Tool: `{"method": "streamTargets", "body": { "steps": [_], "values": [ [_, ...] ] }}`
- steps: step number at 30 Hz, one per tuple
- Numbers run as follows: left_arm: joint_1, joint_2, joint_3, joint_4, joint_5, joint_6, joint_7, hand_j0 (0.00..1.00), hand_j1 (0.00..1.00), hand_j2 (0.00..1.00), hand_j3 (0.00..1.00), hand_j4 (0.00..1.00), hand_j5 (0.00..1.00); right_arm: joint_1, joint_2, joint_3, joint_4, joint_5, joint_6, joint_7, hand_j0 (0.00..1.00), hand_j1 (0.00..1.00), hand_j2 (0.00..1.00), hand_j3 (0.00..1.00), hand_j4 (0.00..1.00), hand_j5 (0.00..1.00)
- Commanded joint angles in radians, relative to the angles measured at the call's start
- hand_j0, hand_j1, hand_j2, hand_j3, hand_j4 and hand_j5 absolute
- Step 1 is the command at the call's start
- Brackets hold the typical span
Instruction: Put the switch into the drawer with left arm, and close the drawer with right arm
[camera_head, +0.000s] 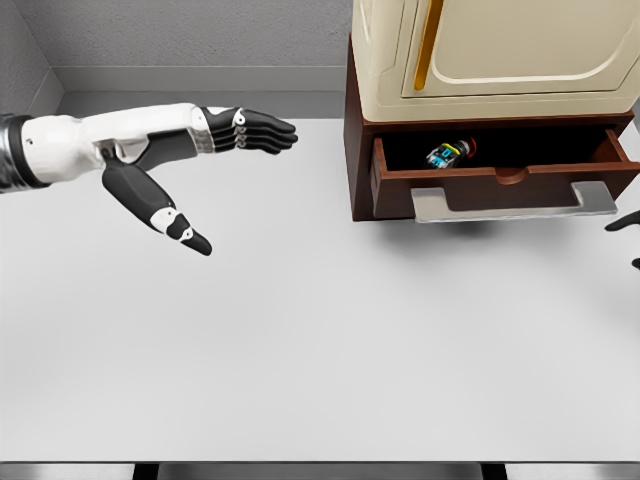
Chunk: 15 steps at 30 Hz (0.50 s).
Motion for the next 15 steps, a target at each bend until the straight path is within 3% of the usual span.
{"method": "streamTargets", "body": {
  "steps": [1, 5, 15],
  "values": [
    [0.0, 0.0, 0.002, 0.0, 0.007, 0.001, 0.0, 1.0, 1.0, 1.0, 1.0, 1.0, 1.0, 0.0, -0.015, 0.017, -0.037, 0.017, 0.003, 0.0, 0.61, 0.61, 0.61, 0.61, 0.61, 0.61],
    [0.0, 0.0, 0.002, 0.0, 0.007, 0.001, 0.0, 1.0, 1.0, 1.0, 1.0, 1.0, 1.0, -0.003, -0.042, 0.097, -0.068, 0.028, 0.003, 0.0, 0.56, 0.56, 0.56, 0.56, 0.56, 0.56],
    [0.002, 0.0, 0.002, 0.001, 0.009, 0.001, 0.0, 1.0, 1.0, 1.0, 1.0, 1.0, 1.0, -0.04, -0.053, 0.112, -0.068, 0.029, 0.003, 0.0, 0.57, 0.57, 0.57, 0.57, 0.57, 0.57]
  ]
}}
